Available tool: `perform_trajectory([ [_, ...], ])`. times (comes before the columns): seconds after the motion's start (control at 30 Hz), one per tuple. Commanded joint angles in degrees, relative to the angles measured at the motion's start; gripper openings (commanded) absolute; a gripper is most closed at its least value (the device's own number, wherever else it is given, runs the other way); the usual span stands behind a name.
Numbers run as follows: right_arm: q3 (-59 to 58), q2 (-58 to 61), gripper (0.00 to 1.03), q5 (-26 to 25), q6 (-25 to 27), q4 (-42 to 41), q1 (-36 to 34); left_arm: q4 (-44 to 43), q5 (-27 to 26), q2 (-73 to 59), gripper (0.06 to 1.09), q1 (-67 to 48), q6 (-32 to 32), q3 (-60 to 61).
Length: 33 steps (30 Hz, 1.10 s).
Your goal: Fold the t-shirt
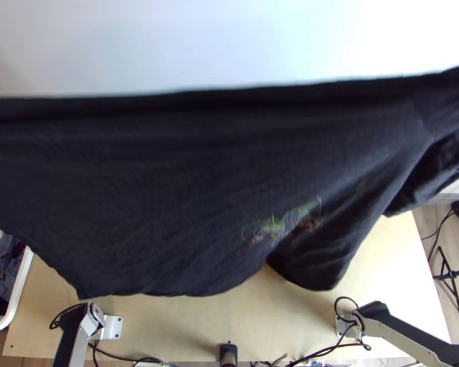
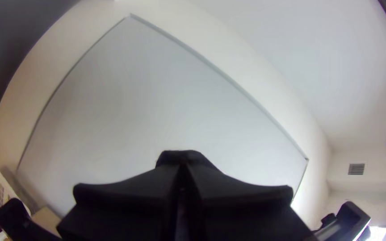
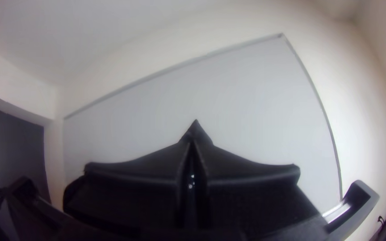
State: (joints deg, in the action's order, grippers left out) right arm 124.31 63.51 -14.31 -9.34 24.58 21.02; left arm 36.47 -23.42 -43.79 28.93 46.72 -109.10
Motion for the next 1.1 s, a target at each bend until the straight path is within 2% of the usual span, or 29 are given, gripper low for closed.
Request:
perform_trajectory([
  [0.0,0.1,-1.1,0.02,2.4,-0.7,7.4,3.1,4.4,-7.3,2.2,0.18,-0.3,0.6,-1.5],
  [0.17,-4.4,-2.4,0.02,2.9,-0.6,9.4,4.4,5.4,-7.7,4.9,0.18,-0.5,-1.9,6.9],
  [0.37,-11.2,-2.8,0.02,2.8,1.9,3.2,4.6,1.3,-7.3,5.7,0.18,2.1,-2.2,17.2],
  [0.6,-11.2,-0.6,0.02,2.8,4.8,-0.5,4.6,-3.0,-6.9,2.9,0.18,6.1,-1.7,17.3],
  [0.77,-15.1,0.0,0.02,2.8,4.8,-3.9,4.6,-6.1,-6.6,1.2,0.18,6.8,-1.7,19.0],
  [0.9,-19.3,0.7,0.02,2.7,6.5,-10.1,4.3,-8.5,-4.6,-0.2,0.18,6.8,-1.7,20.1],
  [1.07,-18.1,3.6,0.02,2.7,8.0,-13.0,3.8,-10.5,-2.8,-2.4,0.18,6.8,-1.6,19.1],
])
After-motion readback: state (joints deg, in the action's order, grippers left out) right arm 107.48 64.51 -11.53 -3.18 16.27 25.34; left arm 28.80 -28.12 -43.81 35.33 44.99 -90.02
